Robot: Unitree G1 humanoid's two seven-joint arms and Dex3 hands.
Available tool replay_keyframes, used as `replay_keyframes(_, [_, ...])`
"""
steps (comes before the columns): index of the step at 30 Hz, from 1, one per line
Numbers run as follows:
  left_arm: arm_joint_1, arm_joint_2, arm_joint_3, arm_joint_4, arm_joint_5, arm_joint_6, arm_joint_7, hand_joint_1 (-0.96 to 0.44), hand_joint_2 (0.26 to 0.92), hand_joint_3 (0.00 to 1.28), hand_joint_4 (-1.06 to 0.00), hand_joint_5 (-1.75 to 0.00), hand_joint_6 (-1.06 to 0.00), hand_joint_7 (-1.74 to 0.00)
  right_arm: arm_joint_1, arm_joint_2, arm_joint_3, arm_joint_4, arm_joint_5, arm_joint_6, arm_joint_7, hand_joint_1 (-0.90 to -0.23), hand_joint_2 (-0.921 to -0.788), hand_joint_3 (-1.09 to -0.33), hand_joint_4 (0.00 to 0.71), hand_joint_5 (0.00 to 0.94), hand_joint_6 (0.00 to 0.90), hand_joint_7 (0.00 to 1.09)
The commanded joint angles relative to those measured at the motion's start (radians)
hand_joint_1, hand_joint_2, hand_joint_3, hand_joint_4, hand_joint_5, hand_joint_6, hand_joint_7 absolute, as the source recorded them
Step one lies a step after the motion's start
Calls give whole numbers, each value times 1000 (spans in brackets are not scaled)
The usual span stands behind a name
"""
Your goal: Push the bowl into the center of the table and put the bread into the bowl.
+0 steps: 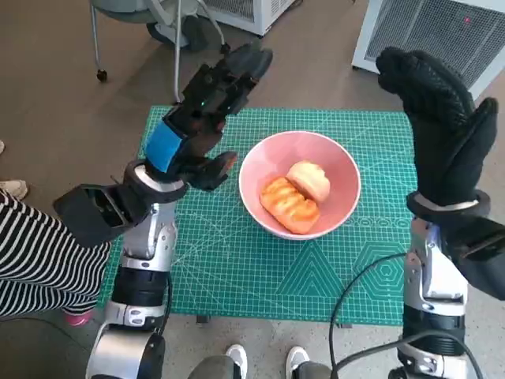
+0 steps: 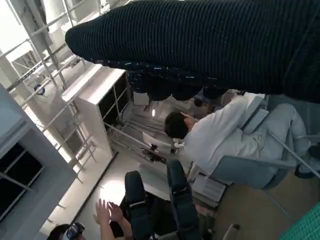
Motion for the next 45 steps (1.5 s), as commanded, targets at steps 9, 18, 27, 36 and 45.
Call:
replay_keyframes(9, [21, -3, -11, -46, 12, 17, 5, -753, 921, 598, -56, -79, 1, -382, 44, 12, 6, -30, 7, 40, -7, -733, -921, -718, 162, 2, 87, 421])
replay_keyframes(18, [26, -4, -9, -60, 8, 27, 12, -743, 921, 597, -53, -87, 1, -386, 62, 19, 7, -44, 11, 41, -5, -729, -921, -714, 161, 1, 89, 416])
replay_keyframes(27, [31, -15, 3, -63, -7, 34, 24, -726, 921, 565, -48, -102, 1, -379, 69, 24, 7, -52, 12, 48, -7, -741, -921, -702, 161, 1, 90, 410])
replay_keyframes(36, [36, -31, 10, -55, -14, 26, 34, -712, 921, 548, -46, -115, 1, -383, 71, 28, 4, -53, 21, 61, -6, -754, -921, -670, 171, 5, 91, 403])
replay_keyframes(45, [33, -40, 19, -45, -21, 24, 30, -708, 921, 542, -45, -124, 1, -388, 76, 33, 4, -69, 25, 80, -9, -756, -921, -651, 184, 9, 107, 402])
